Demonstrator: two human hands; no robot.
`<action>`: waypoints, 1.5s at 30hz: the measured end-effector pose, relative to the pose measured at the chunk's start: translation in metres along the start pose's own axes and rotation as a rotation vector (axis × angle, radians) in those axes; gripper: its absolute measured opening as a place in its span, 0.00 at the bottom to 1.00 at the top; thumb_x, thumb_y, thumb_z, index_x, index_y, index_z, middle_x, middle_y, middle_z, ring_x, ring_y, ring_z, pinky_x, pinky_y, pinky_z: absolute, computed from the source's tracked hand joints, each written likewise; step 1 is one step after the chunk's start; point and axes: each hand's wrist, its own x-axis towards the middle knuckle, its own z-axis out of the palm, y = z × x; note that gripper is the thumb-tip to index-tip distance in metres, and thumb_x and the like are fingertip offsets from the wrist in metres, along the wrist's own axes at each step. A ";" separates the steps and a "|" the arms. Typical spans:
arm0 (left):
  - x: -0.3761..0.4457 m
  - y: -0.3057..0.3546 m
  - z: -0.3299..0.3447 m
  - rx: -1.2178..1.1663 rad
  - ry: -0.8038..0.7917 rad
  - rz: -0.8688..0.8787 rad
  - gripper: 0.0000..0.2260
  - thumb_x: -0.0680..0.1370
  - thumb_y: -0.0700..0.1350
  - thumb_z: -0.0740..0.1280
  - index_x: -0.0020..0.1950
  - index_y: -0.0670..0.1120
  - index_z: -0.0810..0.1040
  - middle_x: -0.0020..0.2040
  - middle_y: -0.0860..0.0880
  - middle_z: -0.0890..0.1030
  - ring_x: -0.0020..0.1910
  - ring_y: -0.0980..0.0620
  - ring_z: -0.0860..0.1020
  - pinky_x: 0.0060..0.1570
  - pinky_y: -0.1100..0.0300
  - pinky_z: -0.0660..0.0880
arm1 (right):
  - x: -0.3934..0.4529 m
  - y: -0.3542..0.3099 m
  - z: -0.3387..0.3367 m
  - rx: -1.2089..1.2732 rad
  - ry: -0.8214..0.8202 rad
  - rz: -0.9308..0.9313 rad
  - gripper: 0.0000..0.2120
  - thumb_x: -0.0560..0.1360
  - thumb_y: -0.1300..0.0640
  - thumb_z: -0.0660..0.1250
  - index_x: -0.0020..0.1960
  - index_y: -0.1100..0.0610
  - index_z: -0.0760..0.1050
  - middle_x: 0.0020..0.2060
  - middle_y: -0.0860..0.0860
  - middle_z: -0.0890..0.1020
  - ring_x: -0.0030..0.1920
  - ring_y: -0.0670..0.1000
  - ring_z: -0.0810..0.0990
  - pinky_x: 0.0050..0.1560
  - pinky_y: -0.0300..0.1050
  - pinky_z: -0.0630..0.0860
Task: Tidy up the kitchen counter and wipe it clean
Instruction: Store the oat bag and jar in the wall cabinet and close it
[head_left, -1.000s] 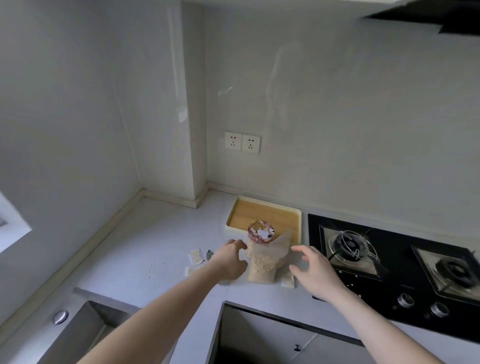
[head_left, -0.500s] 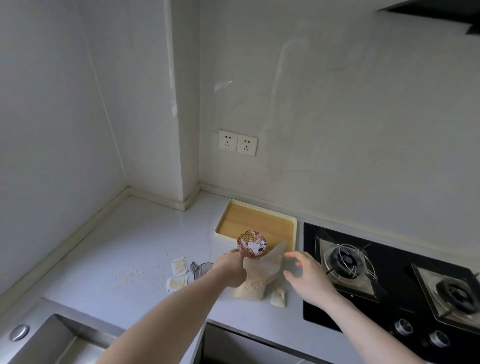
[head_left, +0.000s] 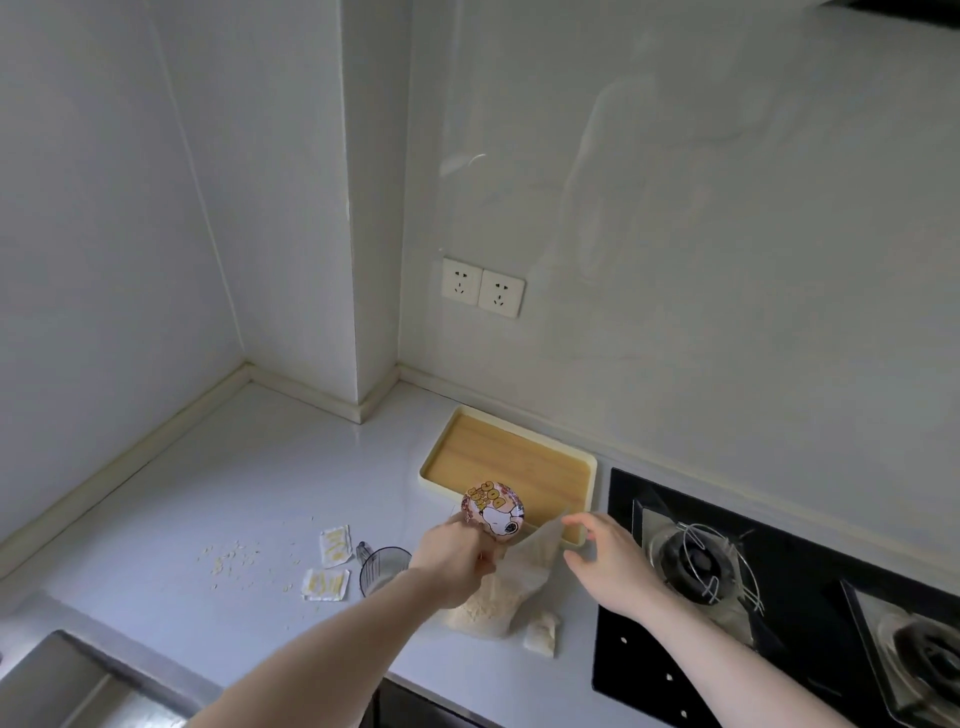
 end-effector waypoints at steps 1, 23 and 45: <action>-0.004 -0.003 -0.001 -0.003 0.009 0.013 0.05 0.77 0.47 0.68 0.50 0.53 0.83 0.46 0.54 0.79 0.57 0.50 0.74 0.44 0.58 0.69 | 0.004 0.001 0.000 -0.014 -0.011 -0.010 0.19 0.80 0.54 0.66 0.70 0.45 0.72 0.67 0.40 0.71 0.65 0.42 0.71 0.64 0.39 0.68; -0.093 -0.010 -0.061 -0.226 0.188 -0.179 0.06 0.77 0.43 0.63 0.44 0.51 0.79 0.43 0.57 0.78 0.44 0.53 0.75 0.44 0.52 0.78 | 0.049 -0.013 0.044 -0.316 -0.010 -0.073 0.13 0.81 0.56 0.66 0.64 0.47 0.77 0.62 0.42 0.75 0.58 0.47 0.78 0.49 0.40 0.71; -0.137 0.018 -0.346 -0.109 0.724 0.000 0.04 0.78 0.45 0.69 0.44 0.53 0.80 0.46 0.58 0.82 0.50 0.52 0.81 0.53 0.49 0.79 | 0.004 -0.041 0.051 -0.378 0.106 -0.070 0.12 0.82 0.58 0.64 0.60 0.46 0.80 0.59 0.42 0.81 0.49 0.43 0.76 0.49 0.36 0.73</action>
